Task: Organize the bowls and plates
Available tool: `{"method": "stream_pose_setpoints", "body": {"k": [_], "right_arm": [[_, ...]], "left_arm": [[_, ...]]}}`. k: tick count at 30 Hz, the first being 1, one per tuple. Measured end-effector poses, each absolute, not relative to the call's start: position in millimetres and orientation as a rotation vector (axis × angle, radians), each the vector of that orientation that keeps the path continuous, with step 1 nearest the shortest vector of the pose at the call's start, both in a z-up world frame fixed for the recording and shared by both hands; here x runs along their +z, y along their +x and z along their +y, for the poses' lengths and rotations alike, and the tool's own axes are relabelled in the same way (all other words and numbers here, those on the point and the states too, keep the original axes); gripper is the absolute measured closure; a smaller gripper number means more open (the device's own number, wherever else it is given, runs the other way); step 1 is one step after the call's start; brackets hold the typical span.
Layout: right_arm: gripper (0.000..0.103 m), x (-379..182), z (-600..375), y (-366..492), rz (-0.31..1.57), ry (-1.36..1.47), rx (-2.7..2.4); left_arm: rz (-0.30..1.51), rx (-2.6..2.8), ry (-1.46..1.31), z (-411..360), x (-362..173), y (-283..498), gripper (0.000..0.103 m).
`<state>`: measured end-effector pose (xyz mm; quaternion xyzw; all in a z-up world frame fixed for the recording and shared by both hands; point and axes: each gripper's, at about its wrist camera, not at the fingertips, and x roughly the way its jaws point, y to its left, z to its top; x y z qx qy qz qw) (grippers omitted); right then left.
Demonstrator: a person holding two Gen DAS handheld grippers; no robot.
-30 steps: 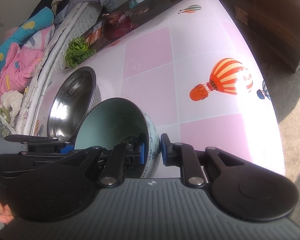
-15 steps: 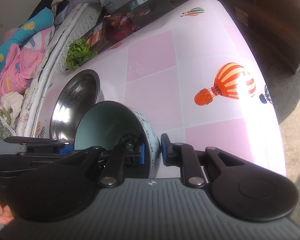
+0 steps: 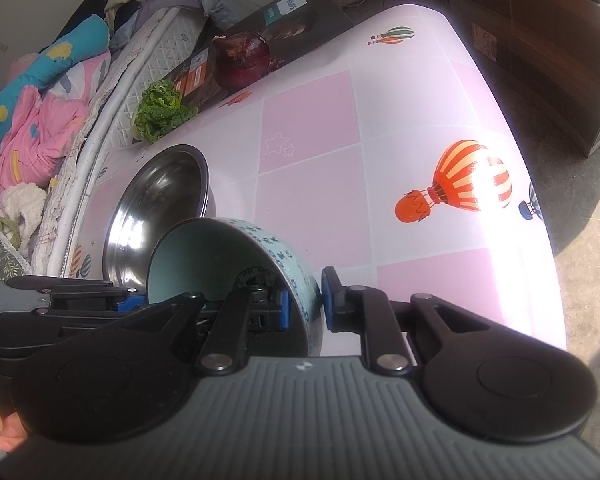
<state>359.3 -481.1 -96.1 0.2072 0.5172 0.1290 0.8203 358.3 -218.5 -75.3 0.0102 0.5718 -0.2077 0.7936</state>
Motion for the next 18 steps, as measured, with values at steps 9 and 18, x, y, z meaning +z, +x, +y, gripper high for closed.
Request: {"method": "stream_pose_setpoints", "body": {"k": [9,18], "right_arm": [[0.088,-92.0,-486.3,354.6,1.092,0.442,0.263],[0.088,-82.1,-494.4,346.0,1.071,0.444,0.248]], "left_arm": [[1.22,-0.464,0.019,-222.0,-70.8,354.6,0.086],[1.205,-0.485,0.016,-228.2,-61.6,348.9,0.086]]}}
